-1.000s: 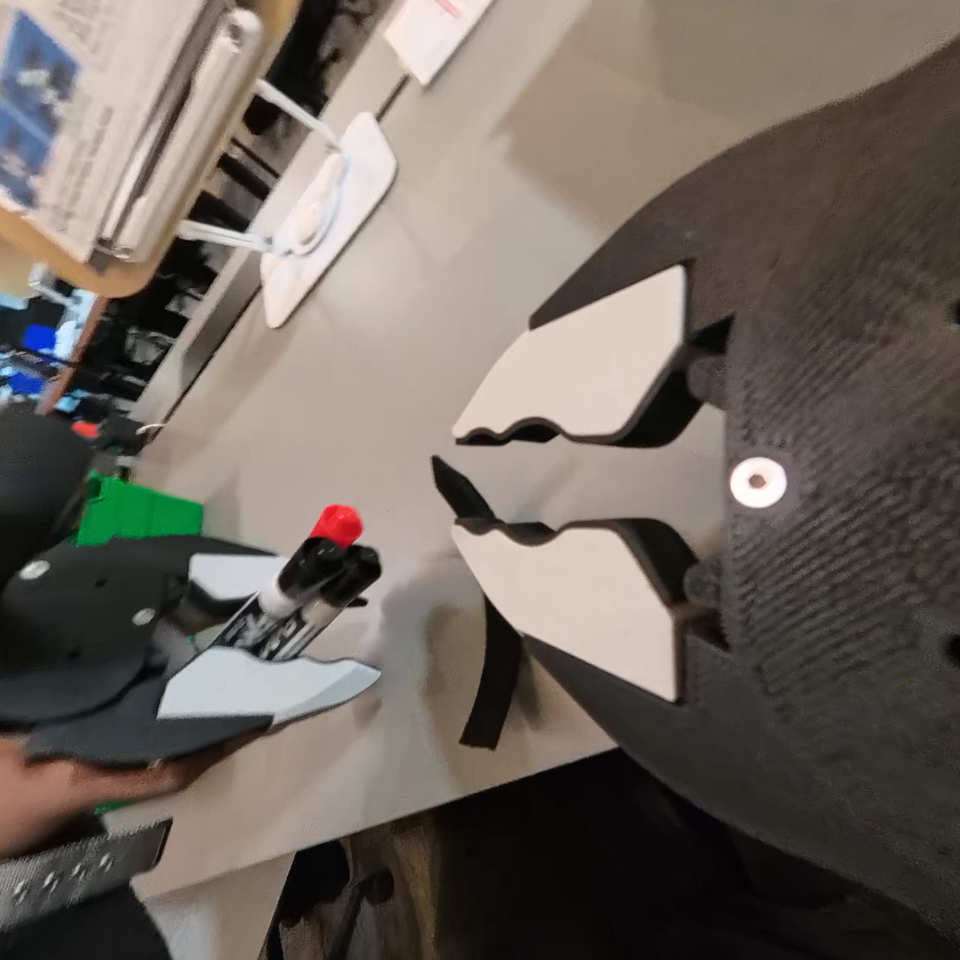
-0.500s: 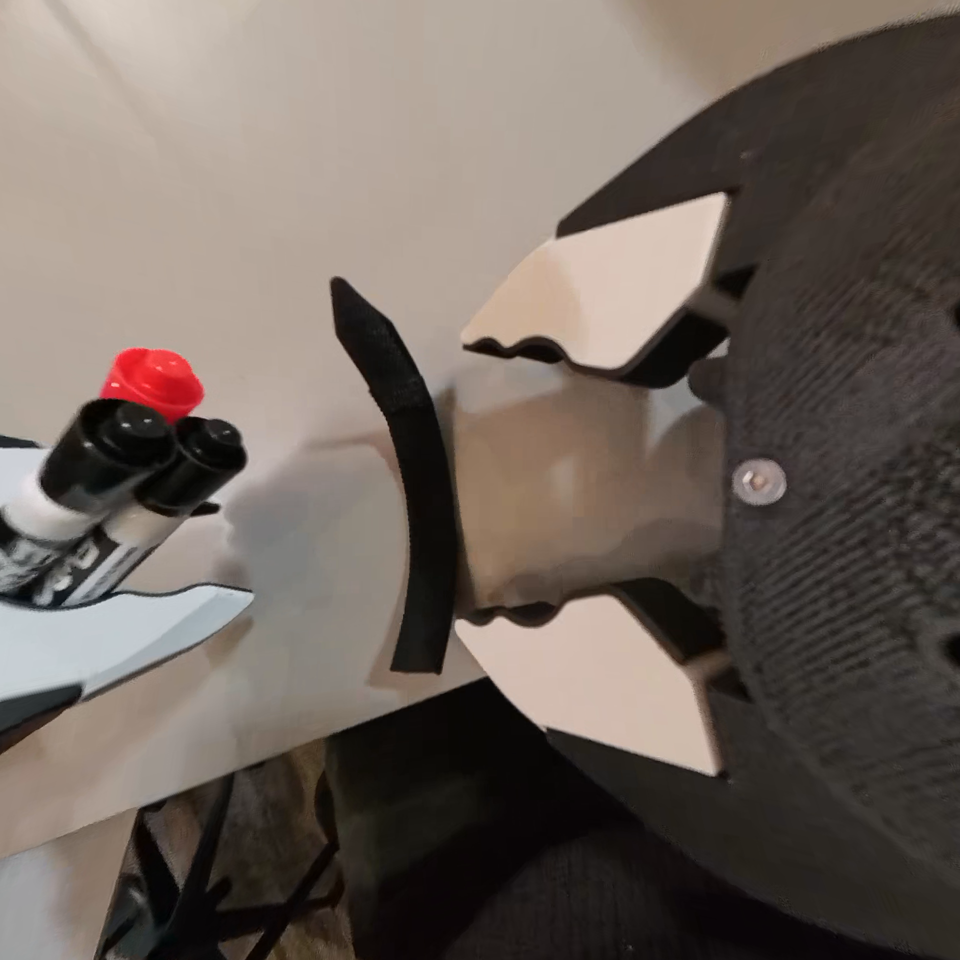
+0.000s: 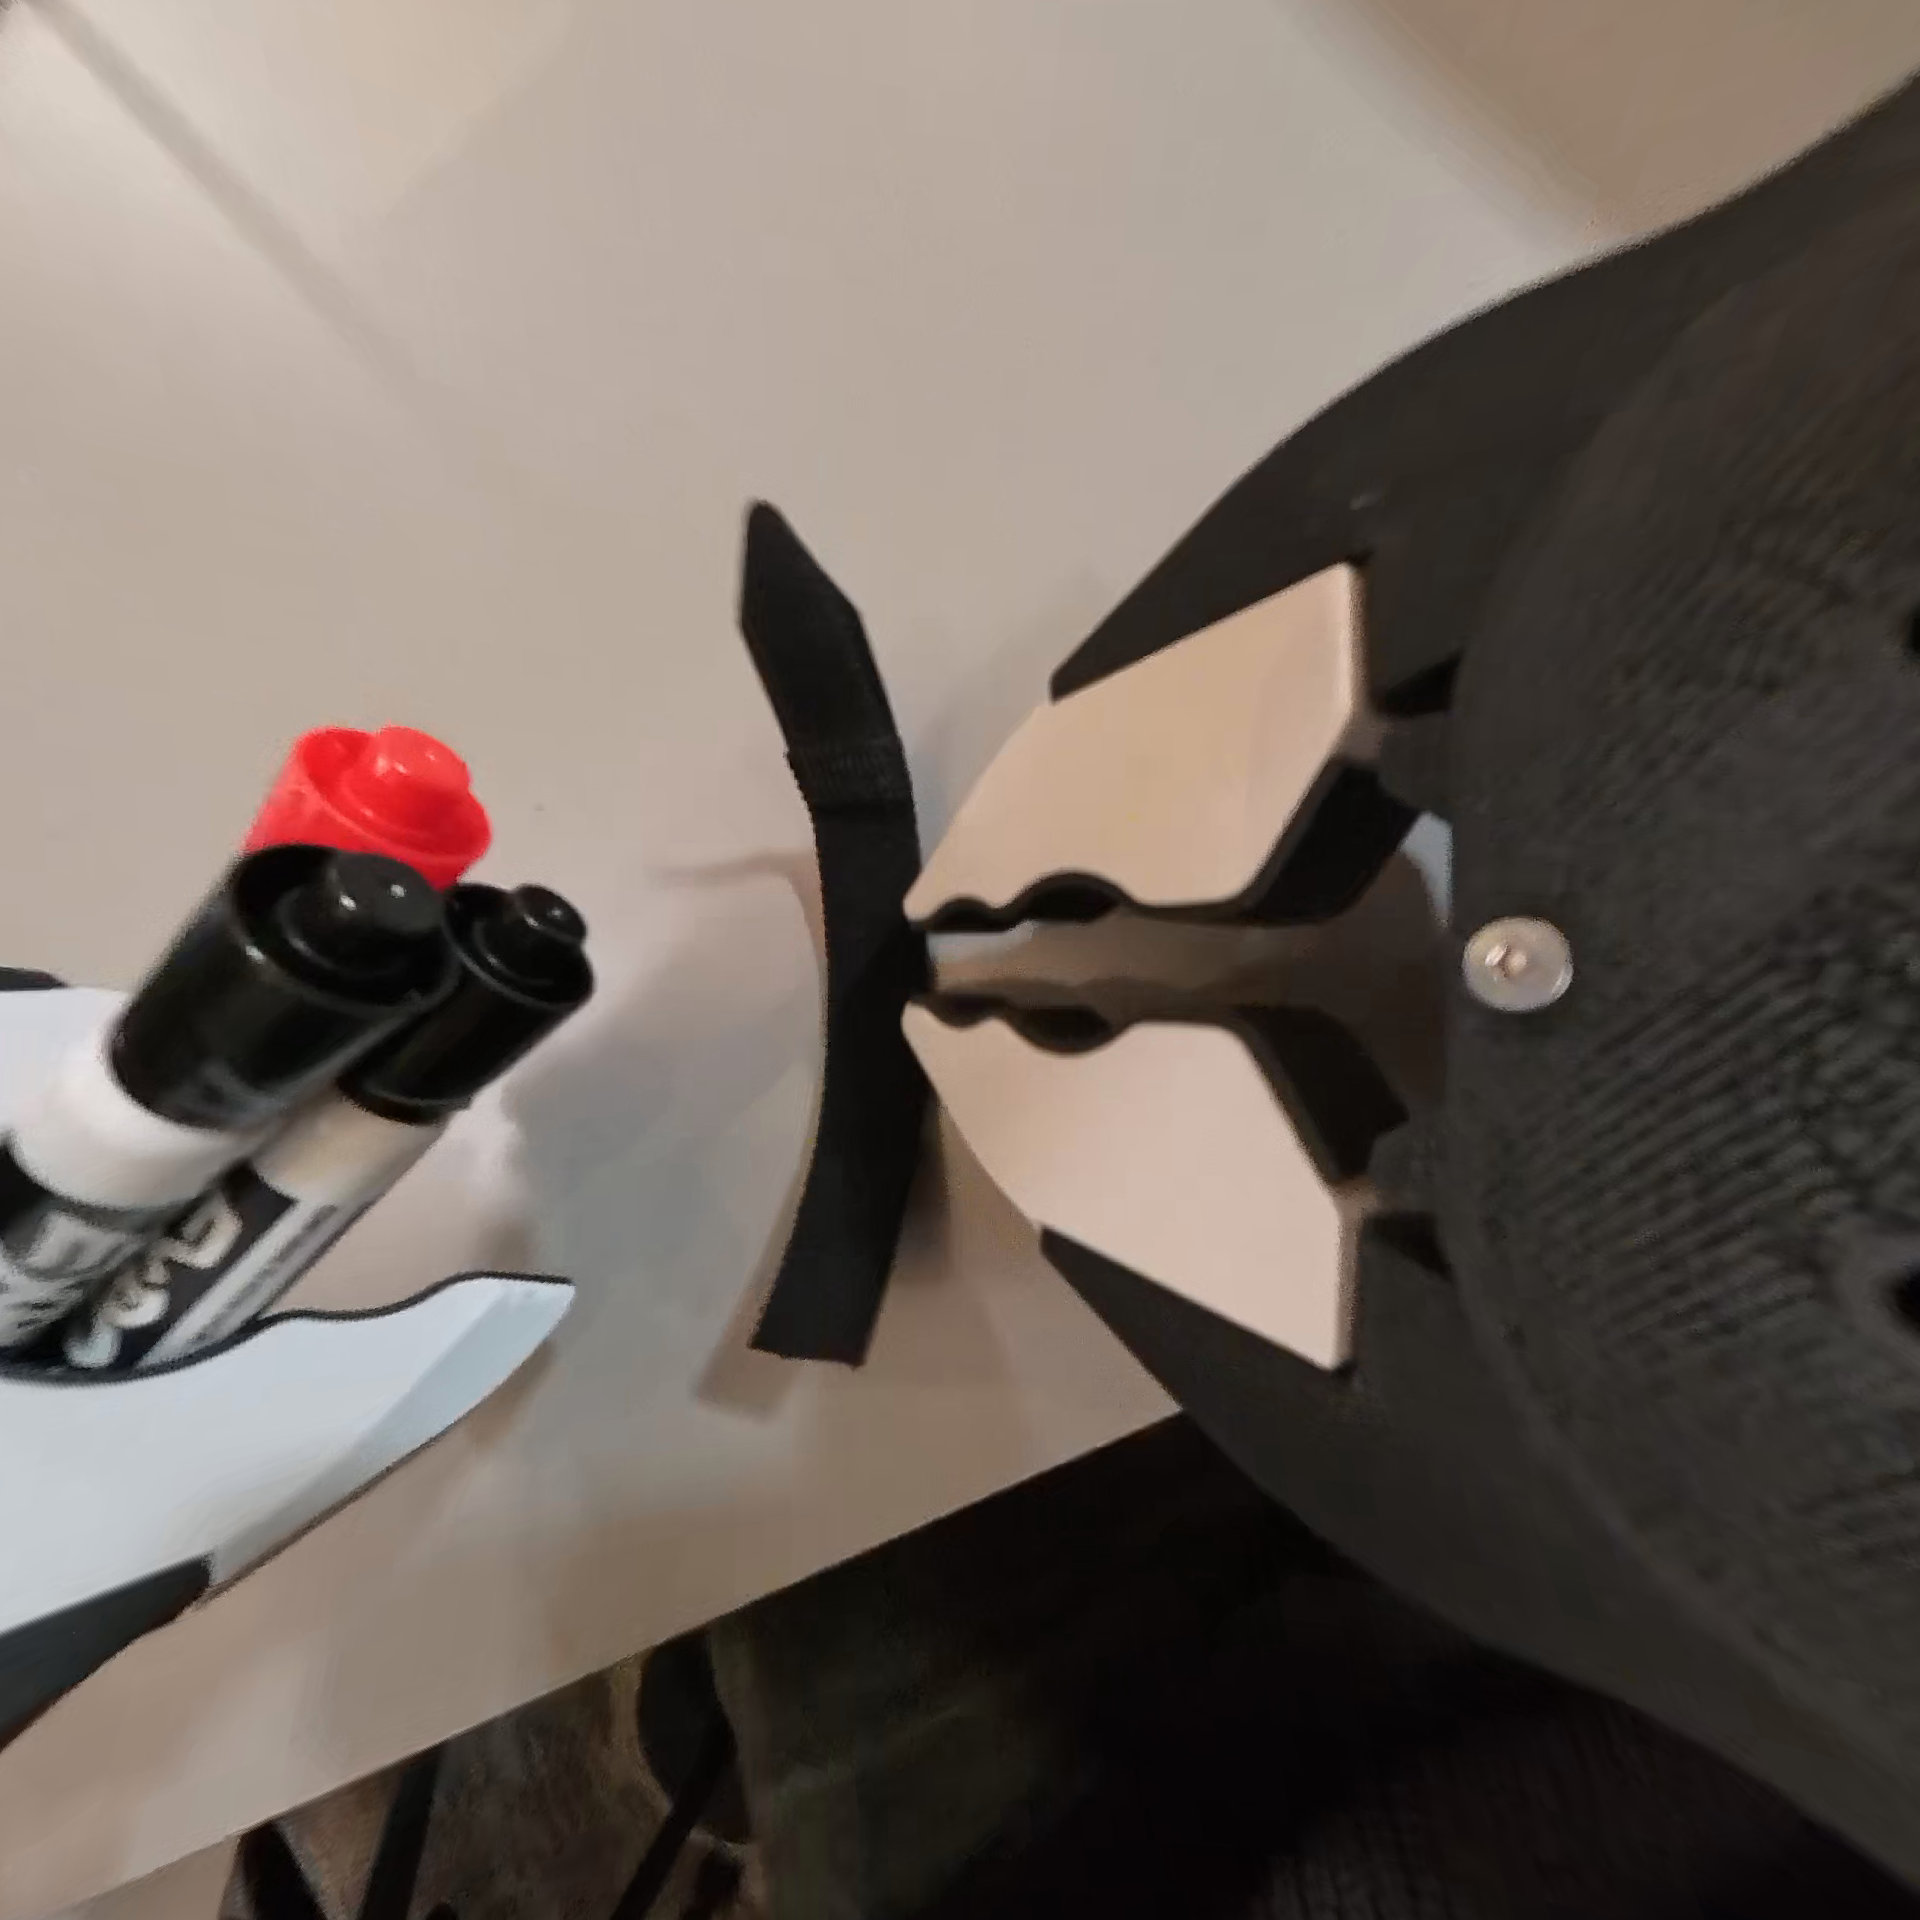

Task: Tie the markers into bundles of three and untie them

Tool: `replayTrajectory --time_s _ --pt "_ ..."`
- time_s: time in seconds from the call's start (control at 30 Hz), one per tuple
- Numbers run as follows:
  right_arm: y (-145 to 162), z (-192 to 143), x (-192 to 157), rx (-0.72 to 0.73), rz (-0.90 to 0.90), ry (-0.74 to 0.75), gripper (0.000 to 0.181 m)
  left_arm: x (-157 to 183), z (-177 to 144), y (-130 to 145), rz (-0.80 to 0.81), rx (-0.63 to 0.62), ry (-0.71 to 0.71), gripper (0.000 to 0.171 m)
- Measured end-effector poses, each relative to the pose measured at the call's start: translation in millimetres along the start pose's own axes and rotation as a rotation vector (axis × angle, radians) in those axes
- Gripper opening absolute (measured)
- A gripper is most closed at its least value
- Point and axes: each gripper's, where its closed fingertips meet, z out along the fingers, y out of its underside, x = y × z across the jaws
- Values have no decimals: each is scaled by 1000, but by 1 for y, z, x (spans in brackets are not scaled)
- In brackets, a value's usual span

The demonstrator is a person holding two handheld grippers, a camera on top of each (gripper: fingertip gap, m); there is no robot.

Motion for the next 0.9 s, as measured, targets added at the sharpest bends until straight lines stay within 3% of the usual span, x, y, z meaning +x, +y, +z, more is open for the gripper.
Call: replayTrajectory --time_s 0.03,0.13,0.3,0.37,0.5,0.57,0.7,0.9 --pt "-4 -3 2 37 2 11 2 0 -1 0 -1 2 -2 43" --pt "-8 -11 10 90 25 31 1 -1 -3 2 -9 4 -6 43" --pt "-1 -12 30 56 59 118 53 -3 -4 5 -19 1 -11 43" --pt "-3 -8 33 52 94 103 59 -4 -5 5 -20 5 -10 43" --pt "-7 5 35 35 235 -10 49 -4 -4 6 -24 3 -10 43" --pt "-9 7 37 33 250 -36 4 -4 -5 6 -26 1 -11 44" --pt "-6 -16 56 -34 166 56 2 -3 -7 6 -25 8 -13 44" --pt "9 -70 101 -351 0 272 3 -3 -5 6 -20 2 -10 44"
